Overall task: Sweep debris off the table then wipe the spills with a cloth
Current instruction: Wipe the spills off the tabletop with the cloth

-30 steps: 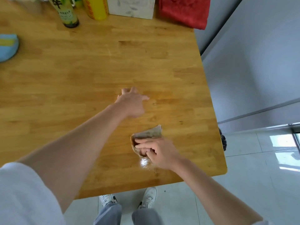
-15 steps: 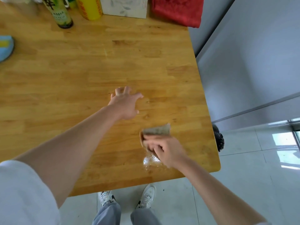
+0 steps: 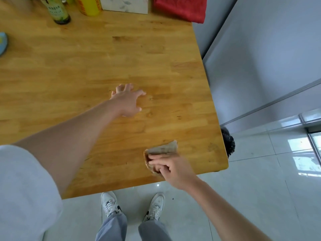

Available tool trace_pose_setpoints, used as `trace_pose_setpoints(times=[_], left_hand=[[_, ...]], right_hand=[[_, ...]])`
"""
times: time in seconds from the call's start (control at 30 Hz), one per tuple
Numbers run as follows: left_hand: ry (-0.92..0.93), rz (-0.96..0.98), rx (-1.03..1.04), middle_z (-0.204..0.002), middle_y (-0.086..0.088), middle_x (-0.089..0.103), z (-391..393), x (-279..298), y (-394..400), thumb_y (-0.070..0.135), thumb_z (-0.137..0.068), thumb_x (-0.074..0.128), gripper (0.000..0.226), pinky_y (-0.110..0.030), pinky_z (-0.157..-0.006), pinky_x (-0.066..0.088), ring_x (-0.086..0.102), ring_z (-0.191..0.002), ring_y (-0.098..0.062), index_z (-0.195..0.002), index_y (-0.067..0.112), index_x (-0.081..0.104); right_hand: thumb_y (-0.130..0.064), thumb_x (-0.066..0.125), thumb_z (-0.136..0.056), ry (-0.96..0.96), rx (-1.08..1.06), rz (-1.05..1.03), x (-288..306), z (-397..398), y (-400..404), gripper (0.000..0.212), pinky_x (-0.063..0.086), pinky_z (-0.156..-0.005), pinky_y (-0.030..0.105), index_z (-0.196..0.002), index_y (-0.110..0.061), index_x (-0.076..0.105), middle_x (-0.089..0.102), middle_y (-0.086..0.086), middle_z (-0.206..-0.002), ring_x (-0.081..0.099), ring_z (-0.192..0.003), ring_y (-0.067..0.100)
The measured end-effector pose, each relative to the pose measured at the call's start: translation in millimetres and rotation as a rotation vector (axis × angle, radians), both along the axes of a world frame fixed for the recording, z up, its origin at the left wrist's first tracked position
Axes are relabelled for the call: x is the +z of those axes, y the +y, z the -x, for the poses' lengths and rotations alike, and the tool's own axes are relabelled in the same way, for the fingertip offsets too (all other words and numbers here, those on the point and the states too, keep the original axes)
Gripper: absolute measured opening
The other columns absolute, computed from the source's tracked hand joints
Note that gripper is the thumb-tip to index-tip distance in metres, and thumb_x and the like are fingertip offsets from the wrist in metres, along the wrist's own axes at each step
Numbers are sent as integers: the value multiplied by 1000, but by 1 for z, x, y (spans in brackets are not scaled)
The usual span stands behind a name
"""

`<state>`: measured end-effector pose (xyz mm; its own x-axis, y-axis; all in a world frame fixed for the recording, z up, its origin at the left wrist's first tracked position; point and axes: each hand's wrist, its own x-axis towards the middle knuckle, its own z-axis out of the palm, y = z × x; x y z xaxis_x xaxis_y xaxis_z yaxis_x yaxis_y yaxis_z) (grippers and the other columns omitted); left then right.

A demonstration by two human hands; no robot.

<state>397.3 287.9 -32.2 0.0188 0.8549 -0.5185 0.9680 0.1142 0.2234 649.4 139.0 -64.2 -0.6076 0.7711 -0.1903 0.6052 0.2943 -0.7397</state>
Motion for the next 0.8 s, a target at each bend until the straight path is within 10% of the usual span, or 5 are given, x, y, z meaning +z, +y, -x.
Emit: trace_pose_setpoints(times=[0.23, 0.33, 0.5, 0.7, 0.8], left_hand=[[-32, 1, 13, -165, -3, -10, 0, -5, -6, 37, -97, 57, 66, -58, -120, 2, -14, -150, -35, -151, 48, 20], [-42, 16, 23, -165, -1, -16, -1, -7, -9, 34, -100, 53, 66, -56, -121, -1, -19, -149, -33, -152, 48, 17], [-4, 4, 43, -165, -1, -13, -7, -4, -13, 34, -102, 50, 65, -54, -122, 8, -13, -150, -34, -154, 48, 13], [-1, -6, 61, -166, -3, -8, -13, 2, -19, 33, -103, 48, 62, -55, -121, 11, -8, -151, -35, -155, 45, 15], [-13, 14, 68, -166, -3, -12, -14, 5, -21, 31, -104, 47, 62, -56, -121, 6, -11, -150, -35, -155, 44, 14]], right_hand=[[-6, 52, -95, -90, -876, -59, 15, -74, 99, 39, 41, -48, 18, -108, -37, 72, 66, -21, -112, 52, -53, -3], [3, 49, -92, -19, -738, -122, 13, -29, 81, 41, 54, -56, 21, -99, -31, 71, 63, -29, -99, 59, -75, -16], [-16, 49, -93, -33, -125, -63, -2, -41, -15, 34, 39, -42, 12, -109, -32, 74, 68, -17, -123, 59, -50, 4], [3, 55, -92, -70, -826, -148, 5, -101, 23, 35, 57, -81, 24, -110, -19, 75, 70, -7, -119, 68, -91, 3], [4, 53, -92, -14, -820, -154, 7, -52, 6, 34, 49, -65, 7, -104, -19, 76, 71, -15, -100, 66, -87, 2]])
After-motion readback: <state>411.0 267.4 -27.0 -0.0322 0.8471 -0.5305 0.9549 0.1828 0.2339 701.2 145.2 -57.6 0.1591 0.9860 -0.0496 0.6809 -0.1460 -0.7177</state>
